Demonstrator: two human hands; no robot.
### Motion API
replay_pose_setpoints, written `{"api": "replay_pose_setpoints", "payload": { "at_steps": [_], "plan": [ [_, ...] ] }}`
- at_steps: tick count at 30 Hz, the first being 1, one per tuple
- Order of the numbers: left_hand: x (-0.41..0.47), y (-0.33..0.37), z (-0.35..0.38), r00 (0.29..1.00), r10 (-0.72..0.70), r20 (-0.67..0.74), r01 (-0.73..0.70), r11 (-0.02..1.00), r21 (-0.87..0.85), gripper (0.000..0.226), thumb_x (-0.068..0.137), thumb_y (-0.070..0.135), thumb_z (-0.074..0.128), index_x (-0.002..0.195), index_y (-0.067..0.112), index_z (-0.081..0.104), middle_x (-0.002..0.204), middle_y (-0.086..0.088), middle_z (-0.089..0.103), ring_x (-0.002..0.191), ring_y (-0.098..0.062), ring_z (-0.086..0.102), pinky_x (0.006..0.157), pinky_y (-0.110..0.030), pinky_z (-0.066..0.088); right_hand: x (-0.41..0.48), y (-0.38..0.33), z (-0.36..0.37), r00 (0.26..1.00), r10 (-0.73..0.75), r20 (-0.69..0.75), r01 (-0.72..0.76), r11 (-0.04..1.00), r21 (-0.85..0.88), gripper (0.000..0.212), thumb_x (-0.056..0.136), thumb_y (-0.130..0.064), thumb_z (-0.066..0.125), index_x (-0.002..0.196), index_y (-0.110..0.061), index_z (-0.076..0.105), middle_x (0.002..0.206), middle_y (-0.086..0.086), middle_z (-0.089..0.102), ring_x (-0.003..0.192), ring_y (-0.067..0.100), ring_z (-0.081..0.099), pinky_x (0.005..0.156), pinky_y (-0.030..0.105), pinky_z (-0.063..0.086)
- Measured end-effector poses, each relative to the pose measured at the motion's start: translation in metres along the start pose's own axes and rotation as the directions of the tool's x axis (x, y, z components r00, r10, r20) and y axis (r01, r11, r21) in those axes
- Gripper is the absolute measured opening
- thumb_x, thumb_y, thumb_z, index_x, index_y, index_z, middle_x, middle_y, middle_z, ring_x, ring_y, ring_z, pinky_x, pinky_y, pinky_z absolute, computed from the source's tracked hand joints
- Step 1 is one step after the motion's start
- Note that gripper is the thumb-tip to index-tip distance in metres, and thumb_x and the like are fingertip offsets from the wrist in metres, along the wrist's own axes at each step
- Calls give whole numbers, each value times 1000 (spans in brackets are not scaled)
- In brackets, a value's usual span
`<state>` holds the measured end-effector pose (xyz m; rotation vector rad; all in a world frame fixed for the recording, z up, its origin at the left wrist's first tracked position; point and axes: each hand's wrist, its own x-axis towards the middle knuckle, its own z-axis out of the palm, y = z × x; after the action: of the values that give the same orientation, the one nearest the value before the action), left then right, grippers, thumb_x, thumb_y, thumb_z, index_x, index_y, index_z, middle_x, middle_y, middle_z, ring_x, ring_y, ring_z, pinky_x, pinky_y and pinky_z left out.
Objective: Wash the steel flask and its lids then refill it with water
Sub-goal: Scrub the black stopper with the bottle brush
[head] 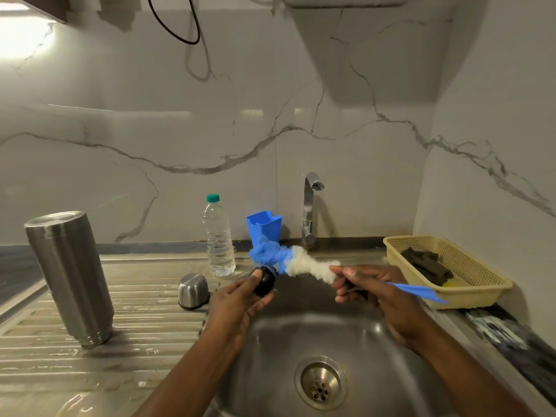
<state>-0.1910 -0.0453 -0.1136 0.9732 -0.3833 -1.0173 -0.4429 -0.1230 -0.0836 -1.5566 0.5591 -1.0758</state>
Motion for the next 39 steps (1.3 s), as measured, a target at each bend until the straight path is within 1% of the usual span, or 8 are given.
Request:
{"api": "replay_pose_setpoints", "payload": {
  "at_steps": [3, 7, 13, 18, 24, 30, 36, 39],
  "plan": [
    [4, 4, -3, 998, 44, -51, -44, 999, 0, 26, 94, 5, 72, 116, -7, 68, 110, -23, 77, 101, -33, 77, 82, -39, 65, -1, -4, -13, 999, -11, -49, 15, 995, 101, 28, 93, -18, 61, 108, -5, 81, 97, 27, 75, 88, 35, 73, 79, 41, 65],
    [-3, -1, 1, 999, 45, -5, -44, 997, 66, 15, 94, -3, 69, 109, -1, 72, 95, -13, 81, 97, -28, 75, 92, -42, 60, -2, 4, 2, 999, 12, 38, -10, 999, -42, 30, 93, -25, 62, 111, -12, 81, 99, 18, 78, 93, 33, 75, 85, 39, 63],
    [5, 4, -5, 996, 84, -22, -82, 995, 58, 30, 91, -10, 68, 117, 4, 72, 113, -19, 77, 105, -33, 76, 98, -47, 58, -1, -1, -11, 1000, -5, -28, 6, 1000, 30, 30, 91, -24, 61, 107, -8, 82, 96, 23, 76, 87, 34, 72, 80, 41, 63],
    [4, 2, -2, 994, 106, 11, -107, 992, 60, 39, 88, -16, 68, 121, 4, 71, 110, -17, 79, 95, -26, 79, 81, -35, 65, 0, 4, -3, 1000, 3, -14, -4, 999, -38, 30, 92, -26, 62, 107, -11, 83, 96, 20, 77, 88, 36, 73, 82, 43, 63],
    [3, 1, -1, 995, 96, 28, -98, 994, 58, 37, 90, -13, 66, 124, 3, 70, 111, -16, 79, 107, -31, 75, 102, -46, 57, -1, 3, -7, 999, 14, -41, -14, 1000, 0, 27, 100, -10, 56, 101, -8, 83, 91, 25, 75, 79, 32, 71, 74, 37, 62],
    [12, 10, -11, 995, 100, -11, -100, 995, -5, 31, 96, -6, 63, 123, 6, 70, 115, -17, 77, 97, -25, 79, 76, -33, 66, -1, 1, -12, 996, 45, -72, -44, 999, 28, 29, 92, -23, 61, 97, -4, 83, 85, 29, 72, 73, 33, 69, 66, 38, 61],
    [10, 9, -9, 992, 113, -56, -113, 993, -12, 24, 97, -6, 64, 118, 3, 71, 108, -18, 78, 101, -30, 76, 96, -44, 59, 1, -4, -15, 992, -8, -127, 10, 1000, 13, 27, 95, -19, 60, 95, -5, 83, 86, 29, 74, 72, 33, 69, 64, 34, 62],
    [8, 7, -8, 995, 90, -33, -91, 996, -20, 20, 98, -6, 62, 115, 1, 70, 99, -18, 80, 93, -28, 78, 90, -41, 63, 3, -3, -17, 983, 17, -184, 5, 993, 116, 27, 93, -21, 62, 96, -5, 83, 89, 30, 74, 72, 28, 70, 66, 33, 63]
  ]
}}
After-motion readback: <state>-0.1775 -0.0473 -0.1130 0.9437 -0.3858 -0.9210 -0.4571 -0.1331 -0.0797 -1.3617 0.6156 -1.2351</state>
